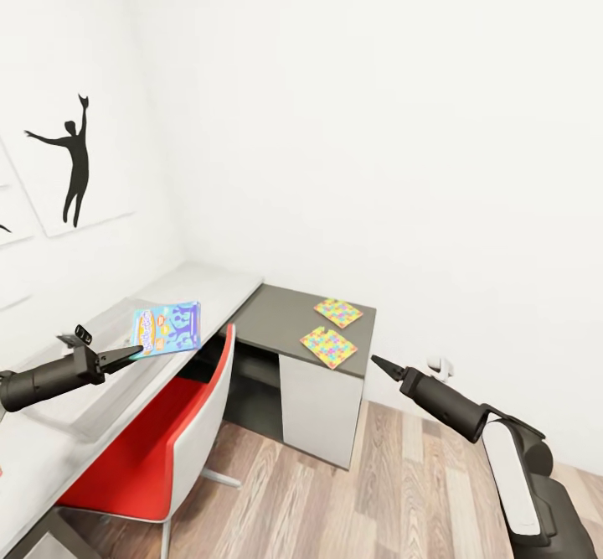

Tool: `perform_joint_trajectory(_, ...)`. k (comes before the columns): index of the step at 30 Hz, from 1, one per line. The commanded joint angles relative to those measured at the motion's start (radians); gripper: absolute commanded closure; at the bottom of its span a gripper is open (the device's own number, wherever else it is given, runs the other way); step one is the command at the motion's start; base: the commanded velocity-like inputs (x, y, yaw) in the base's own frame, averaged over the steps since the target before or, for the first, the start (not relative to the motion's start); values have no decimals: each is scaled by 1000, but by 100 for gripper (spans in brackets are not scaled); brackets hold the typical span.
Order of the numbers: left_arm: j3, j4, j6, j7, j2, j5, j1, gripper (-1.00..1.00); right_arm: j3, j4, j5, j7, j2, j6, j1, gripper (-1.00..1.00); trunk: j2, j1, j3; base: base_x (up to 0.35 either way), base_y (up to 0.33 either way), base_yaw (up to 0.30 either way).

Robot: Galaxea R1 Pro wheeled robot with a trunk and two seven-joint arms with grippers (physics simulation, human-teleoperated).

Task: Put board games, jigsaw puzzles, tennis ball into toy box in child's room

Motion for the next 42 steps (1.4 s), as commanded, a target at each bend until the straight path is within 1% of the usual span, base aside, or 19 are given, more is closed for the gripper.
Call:
perform_joint_trajectory(1, 0, 0, 9, -1, 0, 3, -1, 100, -2, 0, 0, 3, 0, 6, -1, -100, -2, 1, -2, 93, -33, 29)
perform_joint_trajectory(6, 0, 0, 9, -1, 0, 3, -1, 100, -2, 1, 1, -5, 1, 5, -1, -100, -2, 1, -2, 159, -142, 206)
perform_joint_trajectory(17, 0, -1, 9, -1, 0, 3, -1, 100, -2, 1, 1, -7, 0, 5, -1, -100, -2, 1, -2, 198, -193, 282)
perform_joint_trajectory(21, 0, 0, 9, -1, -1, 3, -1, 100, -2, 1, 1, -7, 0, 5, -1, -100, -2, 1, -3, 129, -127, 109)
perform_joint_trajectory(31, 0, -1, 9, -1, -1, 3, -1, 100, -2, 1, 2, -9, 2, 2, -1, -100, -2, 1, -3, 5, -23, 19)
perform_joint_trajectory(42, 0, 0, 9, -1, -1, 3, -1, 100, -2, 2, 4, -12, 2, 2, -1, -100, -2, 1, -3, 1, -1, 260)
